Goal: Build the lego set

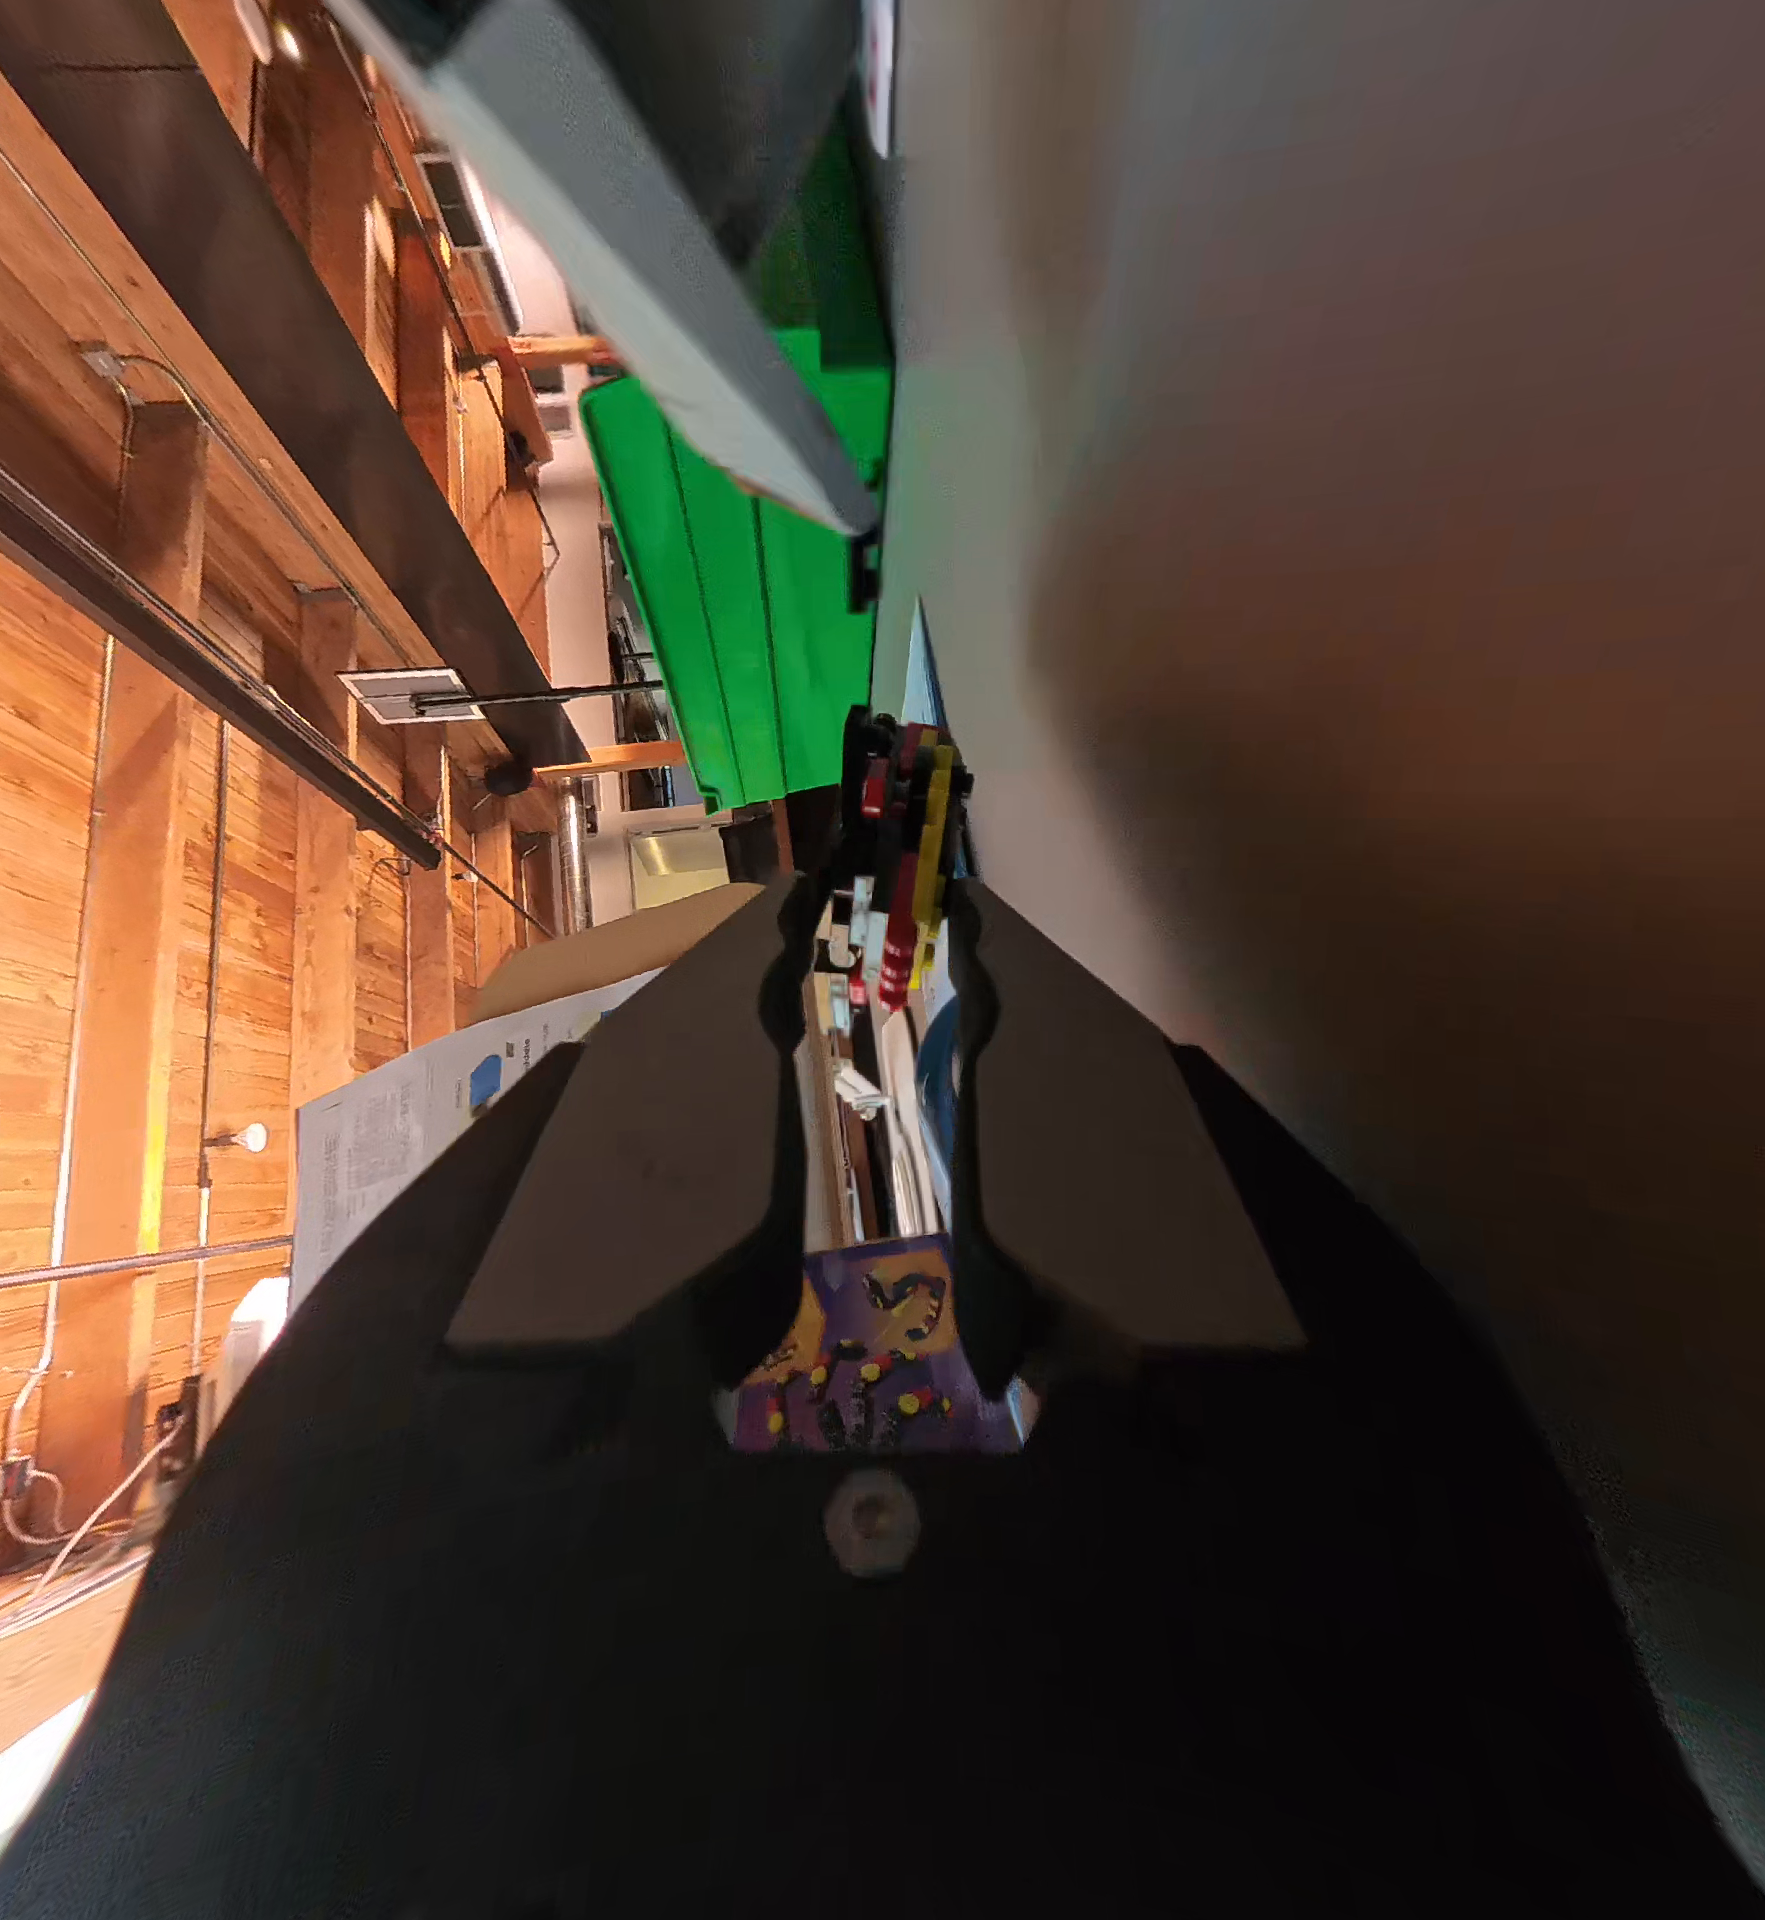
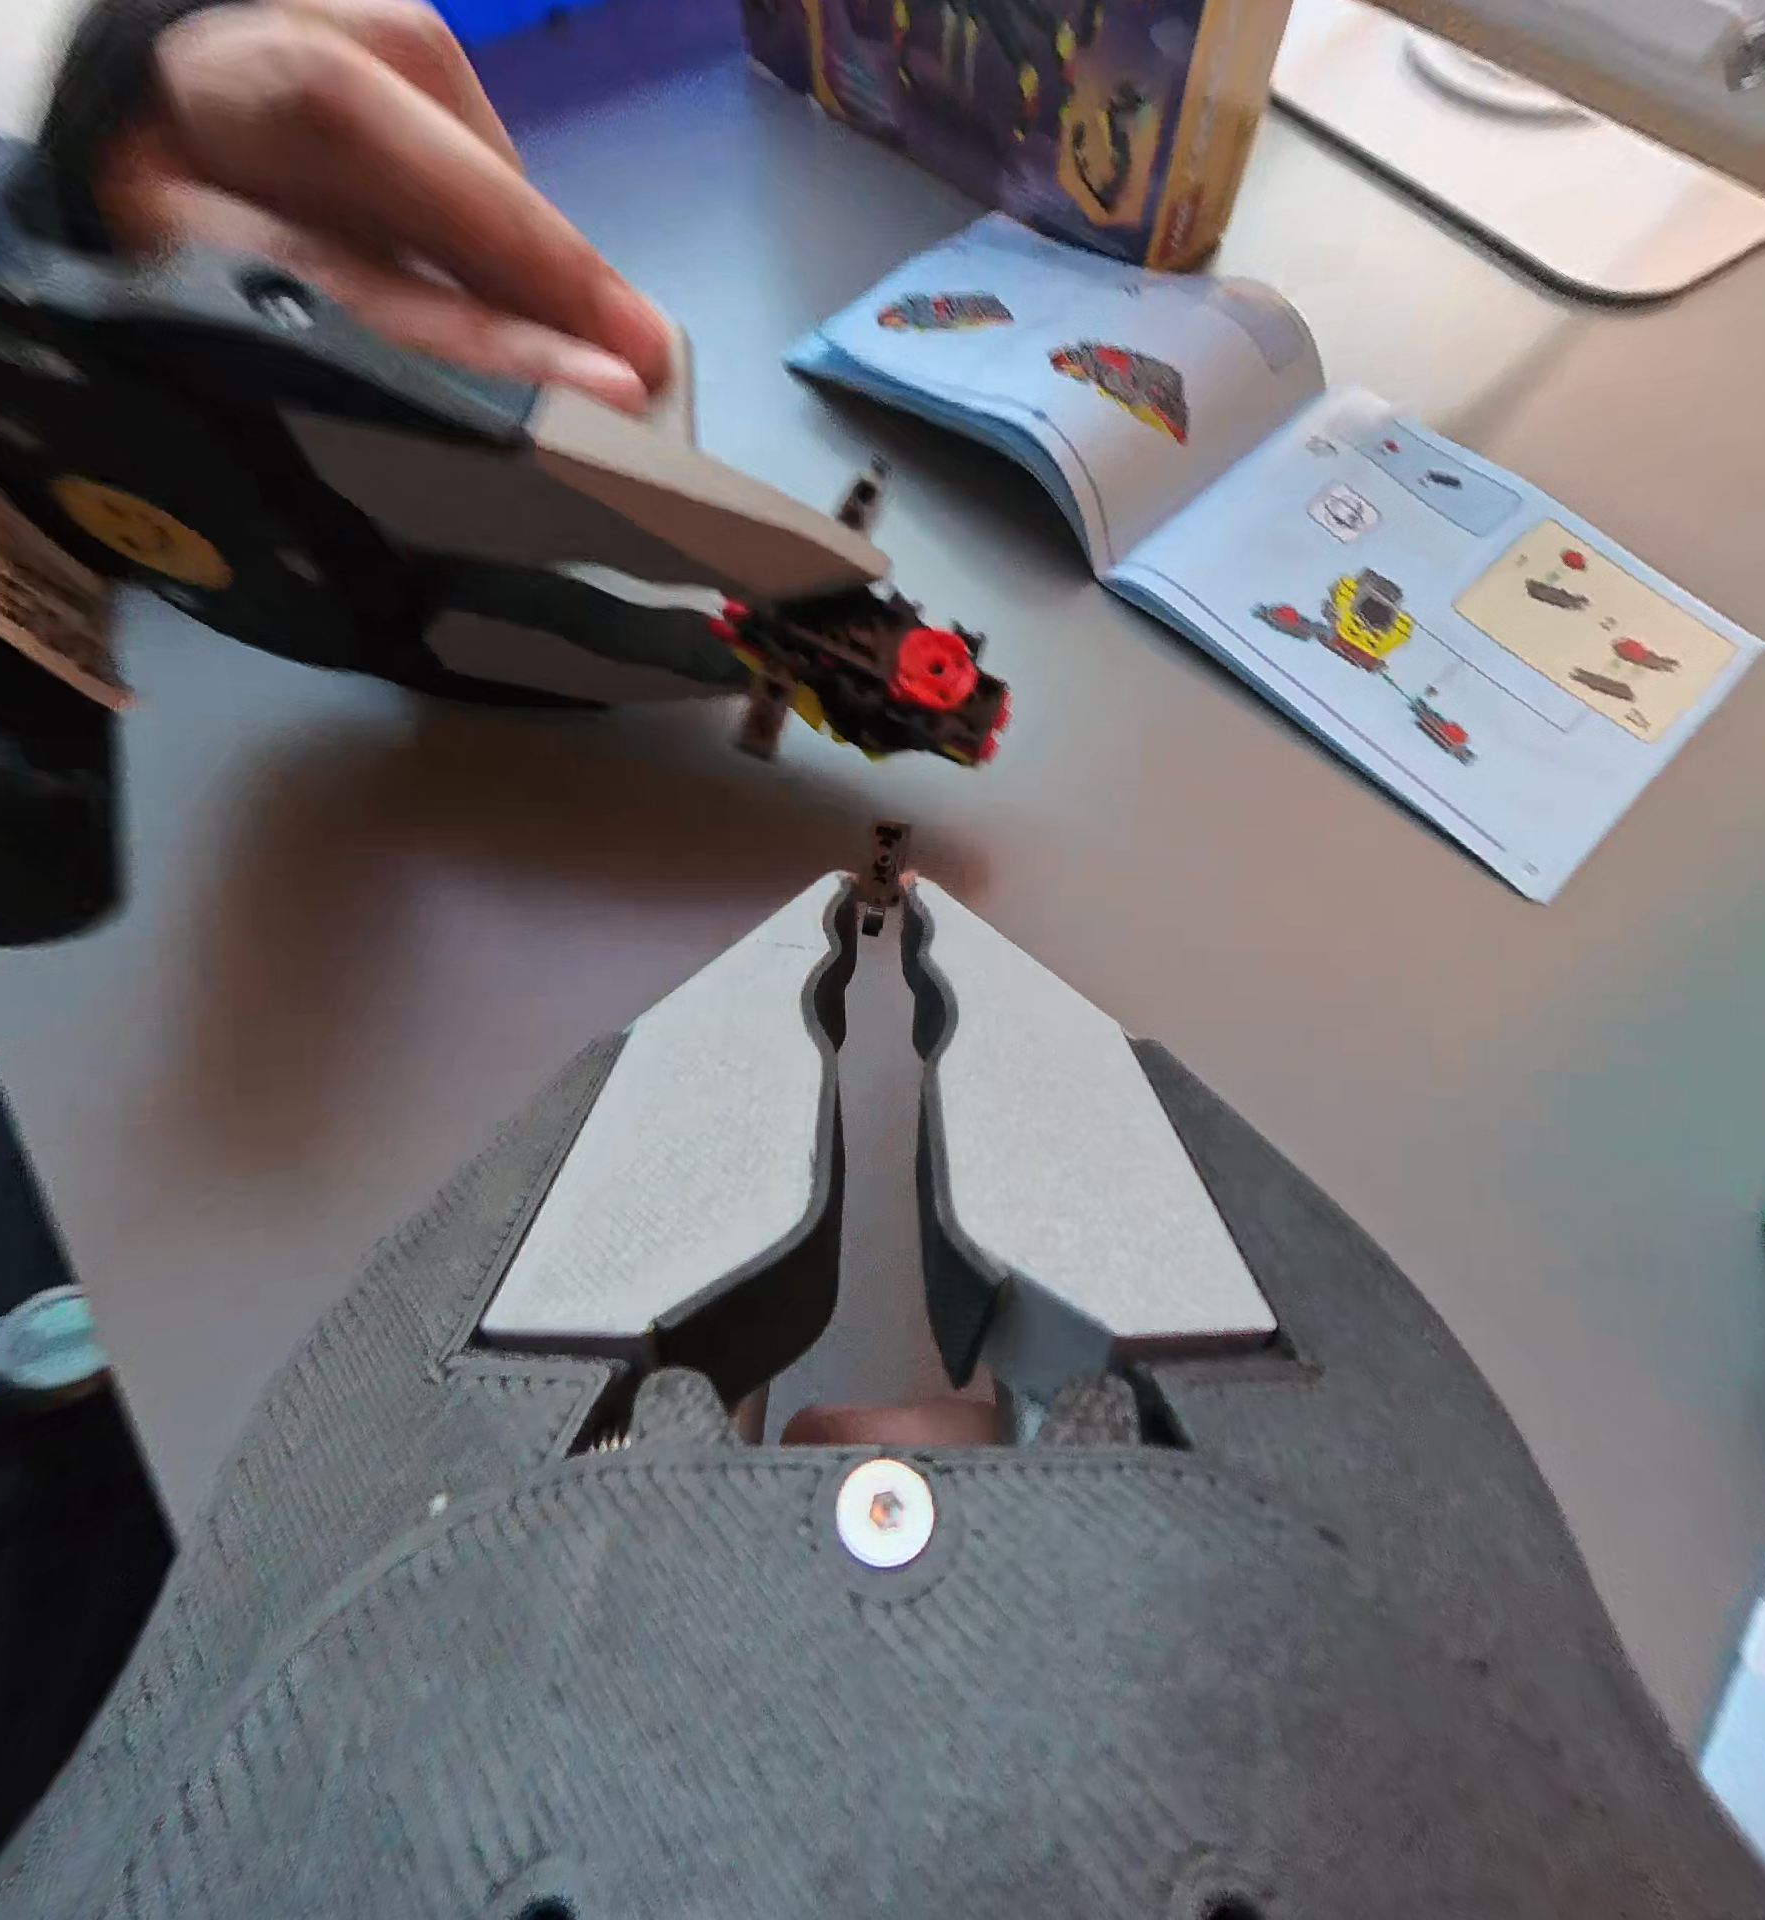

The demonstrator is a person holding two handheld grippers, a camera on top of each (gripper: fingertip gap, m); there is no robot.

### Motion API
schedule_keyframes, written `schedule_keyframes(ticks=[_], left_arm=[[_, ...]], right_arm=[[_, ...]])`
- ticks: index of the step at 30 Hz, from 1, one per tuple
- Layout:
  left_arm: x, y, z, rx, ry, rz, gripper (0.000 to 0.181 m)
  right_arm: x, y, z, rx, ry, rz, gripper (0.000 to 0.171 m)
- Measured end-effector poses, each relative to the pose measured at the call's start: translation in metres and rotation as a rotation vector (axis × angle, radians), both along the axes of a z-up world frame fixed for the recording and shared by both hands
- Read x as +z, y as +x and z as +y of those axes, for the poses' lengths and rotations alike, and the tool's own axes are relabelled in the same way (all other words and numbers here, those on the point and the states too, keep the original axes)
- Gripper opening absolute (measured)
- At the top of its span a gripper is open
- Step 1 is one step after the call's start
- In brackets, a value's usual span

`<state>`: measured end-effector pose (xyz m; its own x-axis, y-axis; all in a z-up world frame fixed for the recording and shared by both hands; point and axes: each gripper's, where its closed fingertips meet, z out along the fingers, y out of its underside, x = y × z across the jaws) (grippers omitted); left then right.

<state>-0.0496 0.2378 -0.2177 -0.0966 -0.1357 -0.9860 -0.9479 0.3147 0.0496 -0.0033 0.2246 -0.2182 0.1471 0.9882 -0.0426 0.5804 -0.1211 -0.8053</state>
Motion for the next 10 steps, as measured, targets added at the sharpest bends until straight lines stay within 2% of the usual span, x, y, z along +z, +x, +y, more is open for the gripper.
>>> schedule_keyframes(ticks=[1,5,10], left_arm=[[-0.002,0.0,0.001,0.007,0.004,0.022,0.023],[-0.005,-0.001,0.003,0.026,0.001,0.04,0.023],[-0.003,-0.004,0.006,0.048,-0.014,0.005,0.023]], right_arm=[[0.007,-0.004,-0.005,0.015,-0.03,0.024,0.005],[0.024,-0.015,-0.016,0.047,-0.107,0.072,0.004],[0.019,-0.025,-0.013,0.026,-0.111,0.032,0.004]])
